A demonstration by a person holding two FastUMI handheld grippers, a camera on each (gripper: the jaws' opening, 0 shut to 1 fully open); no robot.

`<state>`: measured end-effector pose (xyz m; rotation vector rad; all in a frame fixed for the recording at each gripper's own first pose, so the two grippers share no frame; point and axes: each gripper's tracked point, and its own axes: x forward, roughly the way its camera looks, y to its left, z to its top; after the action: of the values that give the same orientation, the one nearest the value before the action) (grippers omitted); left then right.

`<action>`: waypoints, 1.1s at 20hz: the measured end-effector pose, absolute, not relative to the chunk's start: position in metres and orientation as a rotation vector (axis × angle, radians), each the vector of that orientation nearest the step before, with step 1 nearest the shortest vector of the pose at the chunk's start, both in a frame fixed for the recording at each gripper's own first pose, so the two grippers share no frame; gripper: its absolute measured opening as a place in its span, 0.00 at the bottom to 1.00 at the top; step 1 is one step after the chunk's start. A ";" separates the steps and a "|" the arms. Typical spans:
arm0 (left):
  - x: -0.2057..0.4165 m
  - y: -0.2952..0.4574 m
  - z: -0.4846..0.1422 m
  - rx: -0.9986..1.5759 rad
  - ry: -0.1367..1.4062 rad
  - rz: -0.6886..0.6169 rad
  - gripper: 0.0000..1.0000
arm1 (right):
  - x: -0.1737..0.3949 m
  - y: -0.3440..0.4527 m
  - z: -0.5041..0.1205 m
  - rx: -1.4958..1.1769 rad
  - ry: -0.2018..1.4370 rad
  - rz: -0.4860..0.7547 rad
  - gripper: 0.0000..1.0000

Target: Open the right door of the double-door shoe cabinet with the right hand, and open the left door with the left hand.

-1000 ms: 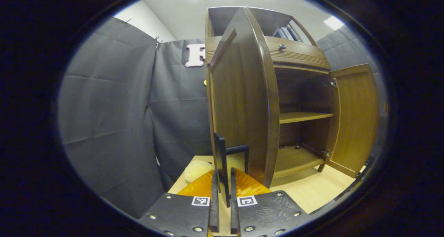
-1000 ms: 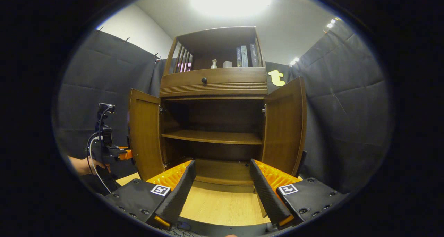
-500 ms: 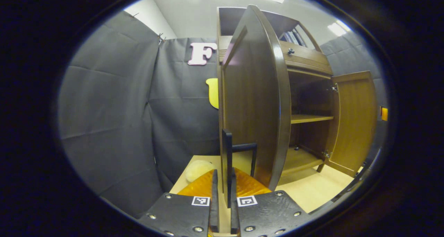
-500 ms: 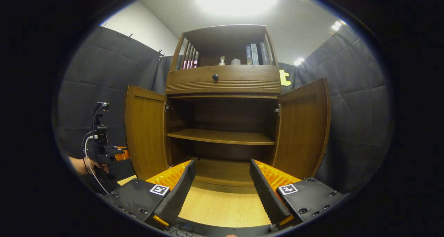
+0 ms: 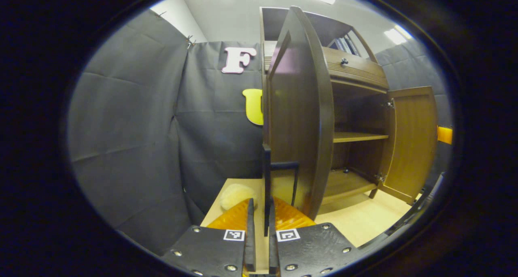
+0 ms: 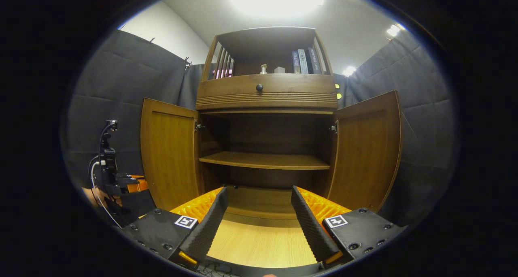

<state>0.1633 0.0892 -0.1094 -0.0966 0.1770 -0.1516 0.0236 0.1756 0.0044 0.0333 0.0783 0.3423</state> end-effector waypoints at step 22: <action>0.032 0.002 0.042 -0.122 -0.038 -0.009 0.53 | 0.002 0.037 0.028 0.061 0.011 0.212 0.94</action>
<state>0.0321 0.0017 0.0418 -0.1218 -0.0382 -0.0090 0.0025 0.0366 0.0280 0.0607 0.0111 0.2121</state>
